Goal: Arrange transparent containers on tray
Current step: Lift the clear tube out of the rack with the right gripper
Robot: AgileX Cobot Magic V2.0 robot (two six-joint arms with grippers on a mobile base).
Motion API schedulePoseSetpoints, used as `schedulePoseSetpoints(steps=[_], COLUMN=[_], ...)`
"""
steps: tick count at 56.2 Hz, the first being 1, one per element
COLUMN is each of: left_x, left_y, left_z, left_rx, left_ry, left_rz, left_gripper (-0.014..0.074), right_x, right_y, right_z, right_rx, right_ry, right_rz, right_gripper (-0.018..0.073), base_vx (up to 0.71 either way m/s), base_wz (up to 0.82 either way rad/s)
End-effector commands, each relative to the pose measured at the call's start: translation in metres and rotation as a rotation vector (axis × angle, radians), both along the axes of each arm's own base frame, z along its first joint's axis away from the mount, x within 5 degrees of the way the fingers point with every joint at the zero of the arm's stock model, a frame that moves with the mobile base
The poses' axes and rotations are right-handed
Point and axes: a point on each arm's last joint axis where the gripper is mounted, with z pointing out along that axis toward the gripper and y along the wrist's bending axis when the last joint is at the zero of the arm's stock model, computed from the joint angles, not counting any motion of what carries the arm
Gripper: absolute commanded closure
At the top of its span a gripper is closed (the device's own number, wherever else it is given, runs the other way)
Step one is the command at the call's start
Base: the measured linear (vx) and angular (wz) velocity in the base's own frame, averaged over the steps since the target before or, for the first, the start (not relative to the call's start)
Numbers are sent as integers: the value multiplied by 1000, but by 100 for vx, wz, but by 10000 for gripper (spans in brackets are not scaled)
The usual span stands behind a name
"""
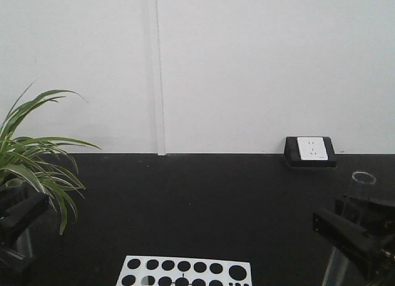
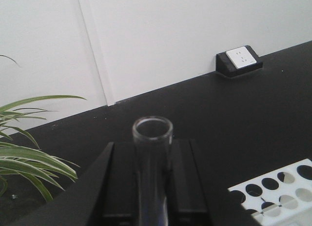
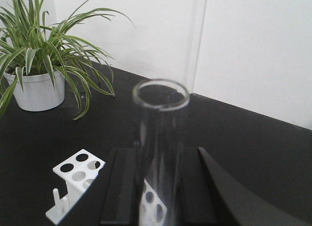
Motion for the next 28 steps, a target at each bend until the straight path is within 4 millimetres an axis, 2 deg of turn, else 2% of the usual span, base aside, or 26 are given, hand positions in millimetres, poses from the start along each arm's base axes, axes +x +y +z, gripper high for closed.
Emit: schedulePoseSetpoints(steps=[1,28], left_x=[-2,-2], left_y=[-2,-2], left_z=[19,19], left_rx=[-55,-55], left_ry=[-99,-99], left_rz=[-24,-24], left_gripper=[468,468], right_x=[-2,-2], right_y=[0,0], right_z=[19,19], right_rx=[46,46], right_ry=[-109,-109], right_rz=[14,14], right_gripper=[529,529], base_vx=[0,0], base_wz=[0,0])
